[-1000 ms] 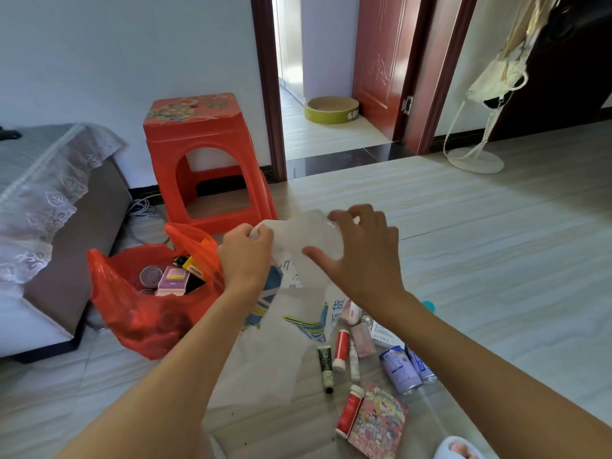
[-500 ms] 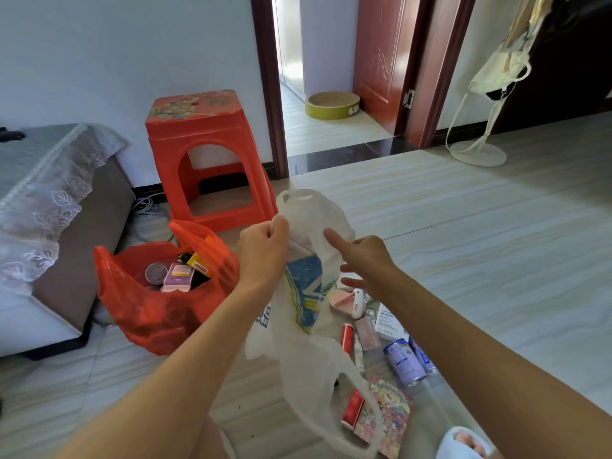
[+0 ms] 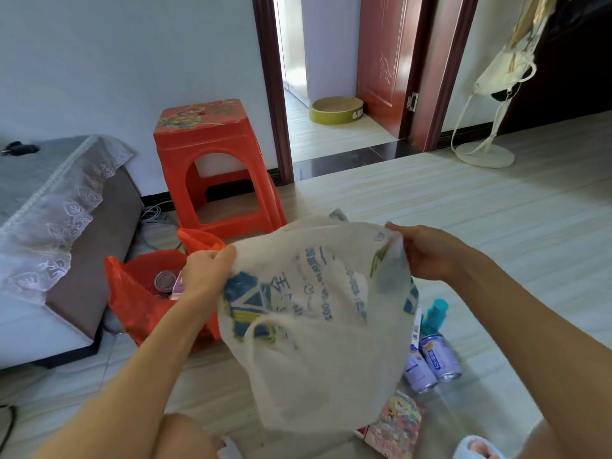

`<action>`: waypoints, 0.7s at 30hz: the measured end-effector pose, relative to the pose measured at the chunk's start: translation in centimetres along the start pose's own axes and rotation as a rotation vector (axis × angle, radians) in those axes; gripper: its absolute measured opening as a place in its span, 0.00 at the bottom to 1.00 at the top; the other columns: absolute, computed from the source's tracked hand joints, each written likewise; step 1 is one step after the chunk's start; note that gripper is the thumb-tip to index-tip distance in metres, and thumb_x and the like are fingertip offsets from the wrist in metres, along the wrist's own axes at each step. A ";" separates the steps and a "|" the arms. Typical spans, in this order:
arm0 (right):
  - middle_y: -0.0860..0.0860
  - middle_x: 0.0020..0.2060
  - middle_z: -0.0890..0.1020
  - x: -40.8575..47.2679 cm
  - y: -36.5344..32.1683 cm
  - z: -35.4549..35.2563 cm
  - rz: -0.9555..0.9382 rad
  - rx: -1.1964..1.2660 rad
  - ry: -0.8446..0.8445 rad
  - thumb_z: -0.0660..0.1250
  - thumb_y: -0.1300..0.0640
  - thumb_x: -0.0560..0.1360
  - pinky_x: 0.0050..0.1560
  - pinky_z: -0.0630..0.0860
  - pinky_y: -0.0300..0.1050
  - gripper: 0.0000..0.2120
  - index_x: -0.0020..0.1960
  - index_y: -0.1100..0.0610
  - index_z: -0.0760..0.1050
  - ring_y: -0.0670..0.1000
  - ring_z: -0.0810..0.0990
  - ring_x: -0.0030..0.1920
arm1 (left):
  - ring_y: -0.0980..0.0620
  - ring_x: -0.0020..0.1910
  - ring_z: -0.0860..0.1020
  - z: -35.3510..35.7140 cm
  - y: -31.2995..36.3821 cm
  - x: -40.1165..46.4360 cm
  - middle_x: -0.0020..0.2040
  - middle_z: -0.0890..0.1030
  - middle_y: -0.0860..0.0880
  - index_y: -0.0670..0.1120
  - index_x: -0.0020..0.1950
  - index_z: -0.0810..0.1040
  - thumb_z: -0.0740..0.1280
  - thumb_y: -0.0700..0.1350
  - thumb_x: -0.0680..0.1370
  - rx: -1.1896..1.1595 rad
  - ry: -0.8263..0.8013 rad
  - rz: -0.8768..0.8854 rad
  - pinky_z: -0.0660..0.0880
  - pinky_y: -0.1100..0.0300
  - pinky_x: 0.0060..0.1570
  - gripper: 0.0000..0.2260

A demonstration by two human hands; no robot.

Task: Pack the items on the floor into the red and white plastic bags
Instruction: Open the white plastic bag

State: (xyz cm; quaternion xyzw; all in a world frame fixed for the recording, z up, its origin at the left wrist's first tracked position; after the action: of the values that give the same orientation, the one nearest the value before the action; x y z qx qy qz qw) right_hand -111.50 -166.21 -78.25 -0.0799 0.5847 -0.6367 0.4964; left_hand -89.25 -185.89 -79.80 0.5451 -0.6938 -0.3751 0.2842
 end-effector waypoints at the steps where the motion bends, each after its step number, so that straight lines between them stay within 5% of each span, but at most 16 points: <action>1: 0.54 0.30 0.83 -0.1 0.1 -0.2 -0.010 -0.024 0.008 0.58 0.55 0.79 0.29 0.79 0.38 0.14 0.44 0.63 0.76 0.50 0.82 0.30 | 0.43 0.38 0.72 -0.1 -0.3 0.0 0.30 0.70 0.46 0.44 0.28 0.69 0.63 0.48 0.77 0.120 -0.025 0.049 0.64 0.56 0.39 0.18; 3: 0.56 0.35 0.82 0.0 0.4 -0.1 -0.071 -0.145 0.084 0.59 0.56 0.79 0.29 0.78 0.38 0.12 0.49 0.63 0.76 0.51 0.81 0.33 | 0.43 0.50 0.75 0.0 0.5 -0.8 0.45 0.76 0.46 0.42 0.47 0.76 0.63 0.50 0.77 0.236 -0.058 0.235 0.67 0.57 0.47 0.11; 5: 0.57 0.37 0.81 0.1 0.5 0.6 -0.133 -0.195 0.100 0.59 0.57 0.79 0.27 0.77 0.37 0.11 0.48 0.63 0.76 0.51 0.80 0.31 | 0.49 0.60 0.71 0.8 2.3 -2.5 0.60 0.72 0.48 0.43 0.65 0.69 0.65 0.52 0.75 0.228 -0.156 0.510 0.68 0.57 0.58 0.22; 8: 0.57 0.38 0.80 0.1 0.4 2.4 -0.217 -0.265 0.042 0.58 0.55 0.80 0.34 0.78 0.40 0.14 0.40 0.59 0.77 0.52 0.80 0.35 | 0.55 0.67 0.65 2.9 4.5 -5.9 0.69 0.65 0.54 0.52 0.72 0.60 0.66 0.58 0.72 0.339 -0.418 0.762 0.63 0.57 0.68 0.31; 10: 0.58 0.40 0.81 -0.1 0.4 3.6 -0.241 -0.323 -0.006 0.59 0.52 0.79 0.47 0.77 0.48 0.15 0.40 0.59 0.78 0.55 0.80 0.41 | 0.54 0.64 0.70 4.6 4.6 -6.8 0.67 0.70 0.53 0.54 0.70 0.62 0.66 0.58 0.73 0.374 -0.487 0.771 0.67 0.56 0.65 0.28; 12: 0.59 0.42 0.81 -0.3 0.5 4.2 -0.237 -0.350 -0.046 0.60 0.46 0.77 0.51 0.75 0.51 0.17 0.44 0.59 0.78 0.56 0.80 0.44 | 0.53 0.49 0.76 5.3 4.7 -6.7 0.52 0.78 0.51 0.51 0.61 0.70 0.64 0.54 0.75 0.299 -0.487 0.748 0.74 0.55 0.53 0.16; 14: 0.55 0.42 0.82 -0.3 0.5 4.6 -0.278 -0.422 -0.010 0.62 0.42 0.75 0.50 0.75 0.50 0.17 0.47 0.57 0.77 0.55 0.80 0.45 | 0.54 0.35 0.74 5.4 4.8 -6.3 0.36 0.76 0.51 0.47 0.47 0.73 0.62 0.47 0.78 0.210 -0.448 0.759 0.71 0.60 0.40 0.04; 18: 0.48 0.47 0.76 0.0 1.6 3.5 -0.529 -1.296 0.189 0.69 0.46 0.71 0.48 0.74 0.48 0.22 0.60 0.53 0.67 0.51 0.76 0.47 | 0.57 0.32 0.66 4.8 4.9 -5.4 0.33 0.68 0.52 0.42 0.38 0.71 0.58 0.40 0.79 0.108 -0.246 0.706 0.64 0.72 0.35 0.10; 21: 0.54 0.54 0.78 0.9 2.4 1.8 -0.575 -1.430 0.304 0.65 0.56 0.74 0.49 0.74 0.49 0.16 0.60 0.56 0.70 0.55 0.76 0.52 | 0.57 0.30 0.64 3.9 4.8 -4.6 0.31 0.66 0.50 0.45 0.31 0.63 0.56 0.41 0.80 0.068 -0.129 0.558 0.62 0.66 0.32 0.16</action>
State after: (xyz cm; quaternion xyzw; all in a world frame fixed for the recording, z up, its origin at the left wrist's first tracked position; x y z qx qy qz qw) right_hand -109.43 -167.59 -80.13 -0.4403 0.8705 -0.2132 0.0546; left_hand -93.84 -180.03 -77.90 0.3175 -0.8458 -0.2929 0.3130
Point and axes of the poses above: each hand's wrist, its own x-axis towards the middle knuckle, its own z-axis out of the palm, y = z × x, the point moved 1 cm from there along x, towards the middle knuckle
